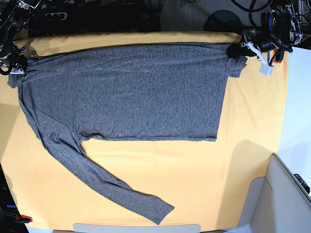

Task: Fold the T-shirt properly
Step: 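Hold the shoulder corners with both grippers, smoothing the shirt flat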

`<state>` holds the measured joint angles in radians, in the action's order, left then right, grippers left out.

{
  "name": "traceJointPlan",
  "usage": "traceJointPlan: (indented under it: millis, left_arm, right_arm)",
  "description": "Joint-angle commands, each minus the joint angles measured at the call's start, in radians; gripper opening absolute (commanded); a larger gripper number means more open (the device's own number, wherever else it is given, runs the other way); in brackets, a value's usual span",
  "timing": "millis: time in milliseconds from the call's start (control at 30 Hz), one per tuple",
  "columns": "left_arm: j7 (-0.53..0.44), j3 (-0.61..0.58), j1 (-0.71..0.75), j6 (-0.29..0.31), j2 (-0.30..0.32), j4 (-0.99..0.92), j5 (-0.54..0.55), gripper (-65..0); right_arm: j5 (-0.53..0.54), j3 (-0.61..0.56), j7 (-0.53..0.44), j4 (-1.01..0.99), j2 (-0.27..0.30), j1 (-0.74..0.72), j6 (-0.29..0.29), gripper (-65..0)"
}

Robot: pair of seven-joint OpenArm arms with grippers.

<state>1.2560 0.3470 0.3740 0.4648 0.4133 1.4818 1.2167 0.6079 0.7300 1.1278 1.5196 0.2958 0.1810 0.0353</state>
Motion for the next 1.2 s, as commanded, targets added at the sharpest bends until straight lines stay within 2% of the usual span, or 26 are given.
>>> traceJointPlan:
  millis: [0, 767, 933, 1067, 1167]
  left_arm:
    - [0.024, 0.004, 0.01, -0.013, 0.017, 0.006, -0.058, -64.7]
    - [0.014, 0.004, 0.01, -0.013, 0.019, 0.006, -0.061, -64.7]
    - [0.017, 0.004, 0.01, -0.013, 0.019, 0.006, -0.061, -64.3]
    - [0.021, 0.004, 0.01, -0.013, 0.017, 0.006, -0.061, -57.2]
    - [0.021, 0.004, 0.01, -0.013, 0.017, 0.006, -0.061, -51.7]
  right_arm:
    - [-0.13, -0.01, 0.174, -0.037, -0.022, 0.051, 0.044, -64.8]
    - [-0.128, -0.01, 0.169, -0.035, -0.047, 0.147, 0.044, -65.0]
    - [-0.128, -0.01, 0.173, -0.037, -0.074, 0.156, 0.044, -64.8]
    - [-0.084, -0.01, 0.174, -0.044, -0.08, 0.165, 0.044, -64.3]
    - [-0.042, -0.01, 0.174, -0.044, -0.08, 0.179, 0.044, -58.6]
